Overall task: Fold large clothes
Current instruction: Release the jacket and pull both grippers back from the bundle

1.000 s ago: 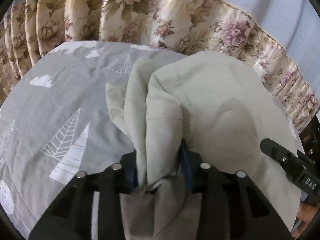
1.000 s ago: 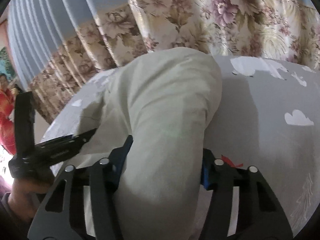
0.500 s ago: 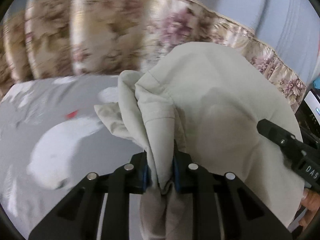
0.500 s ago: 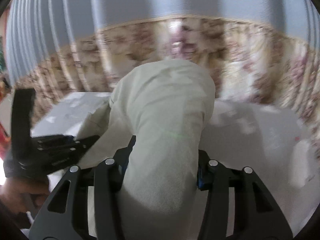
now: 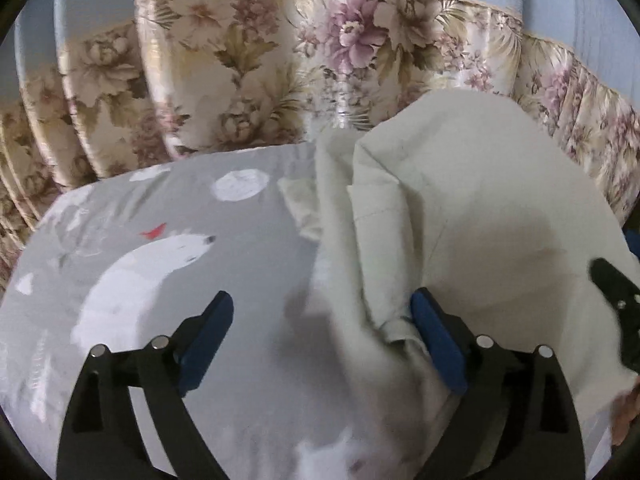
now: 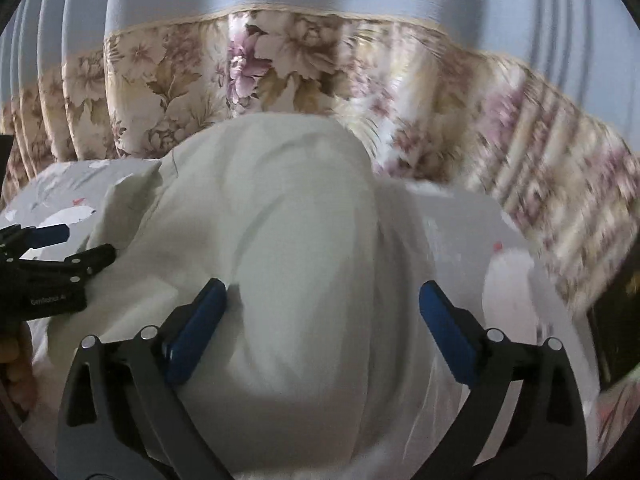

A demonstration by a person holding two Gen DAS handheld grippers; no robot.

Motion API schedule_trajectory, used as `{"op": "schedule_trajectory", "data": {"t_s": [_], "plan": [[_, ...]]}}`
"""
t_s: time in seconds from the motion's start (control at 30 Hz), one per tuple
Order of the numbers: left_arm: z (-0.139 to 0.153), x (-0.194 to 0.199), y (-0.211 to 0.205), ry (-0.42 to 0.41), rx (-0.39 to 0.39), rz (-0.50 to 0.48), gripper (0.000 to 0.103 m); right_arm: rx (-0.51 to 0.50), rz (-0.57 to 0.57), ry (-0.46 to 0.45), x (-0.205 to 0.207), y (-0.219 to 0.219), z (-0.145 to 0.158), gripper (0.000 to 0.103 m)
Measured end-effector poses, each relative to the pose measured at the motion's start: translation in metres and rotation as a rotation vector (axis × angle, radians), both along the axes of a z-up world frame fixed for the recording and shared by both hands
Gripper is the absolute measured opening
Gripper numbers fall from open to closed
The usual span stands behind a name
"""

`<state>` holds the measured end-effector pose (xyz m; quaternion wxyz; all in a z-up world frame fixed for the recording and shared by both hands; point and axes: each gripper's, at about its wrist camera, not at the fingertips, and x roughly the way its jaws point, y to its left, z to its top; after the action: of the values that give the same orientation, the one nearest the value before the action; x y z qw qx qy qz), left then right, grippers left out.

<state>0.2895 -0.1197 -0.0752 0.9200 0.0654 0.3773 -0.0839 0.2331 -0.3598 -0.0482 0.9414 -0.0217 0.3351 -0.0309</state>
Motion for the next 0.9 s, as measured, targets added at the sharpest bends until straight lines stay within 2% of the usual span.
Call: {"op": "schedule_trajectory", "data": {"t_s": [0.07, 0.13, 0.23, 0.3, 0.4, 0.5, 0.57, 0.63, 0.67, 0.7, 0.73, 0.8, 0.87, 0.9], "plan": [[0.002, -0.015, 0.011, -0.009, 0.001, 0.003, 0.091, -0.034, 0.027, 0.018, -0.023, 0.012, -0.003, 0.100], [0.009, -0.036, 0.033, -0.021, -0.061, -0.006, 0.091, -0.077, 0.047, 0.009, -0.044, 0.022, -0.001, 0.100], [0.022, -0.066, 0.057, -0.058, -0.091, -0.002, 0.096, -0.045, 0.050, -0.056, -0.067, 0.032, 0.028, 0.100], [0.031, -0.085, 0.073, -0.104, -0.067, 0.021, 0.099, -0.046, 0.039, -0.063, -0.071, 0.042, 0.044, 0.100], [0.043, -0.105, 0.092, -0.186, -0.040, 0.083, 0.101, -0.101, 0.014, 0.004, -0.068, 0.073, 0.057, 0.100], [0.055, -0.112, 0.111, -0.226, -0.059, 0.133, 0.101, -0.052, 0.080, -0.030, -0.073, 0.106, 0.066, 0.100], [0.062, -0.114, 0.120, -0.283, -0.036, 0.154, 0.101, -0.045, 0.145, -0.046, -0.071, 0.132, 0.071, 0.100], [0.064, -0.111, 0.129, -0.302, 0.028, 0.204, 0.101, -0.119, 0.120, -0.020, -0.062, 0.152, 0.073, 0.100], [0.063, -0.108, 0.133, -0.289, 0.044, 0.227, 0.101, -0.174, 0.120, -0.016, -0.060, 0.163, 0.074, 0.100], [0.064, -0.107, 0.137, -0.279, 0.042, 0.235, 0.101, -0.188, 0.124, -0.036, -0.062, 0.167, 0.074, 0.100], [0.063, -0.109, 0.141, -0.274, 0.025, 0.239, 0.101, -0.180, 0.107, -0.067, -0.068, 0.169, 0.072, 0.100], [0.061, -0.115, 0.145, -0.284, -0.024, 0.219, 0.101, -0.133, 0.036, -0.067, -0.071, 0.161, 0.067, 0.100], [0.058, -0.114, 0.142, -0.260, -0.042, 0.199, 0.101, 0.006, 0.035, -0.012, -0.070, 0.149, 0.059, 0.100], [0.057, -0.113, 0.139, -0.244, -0.031, 0.192, 0.101, 0.037, 0.050, 0.011, -0.069, 0.147, 0.058, 0.100]]}}
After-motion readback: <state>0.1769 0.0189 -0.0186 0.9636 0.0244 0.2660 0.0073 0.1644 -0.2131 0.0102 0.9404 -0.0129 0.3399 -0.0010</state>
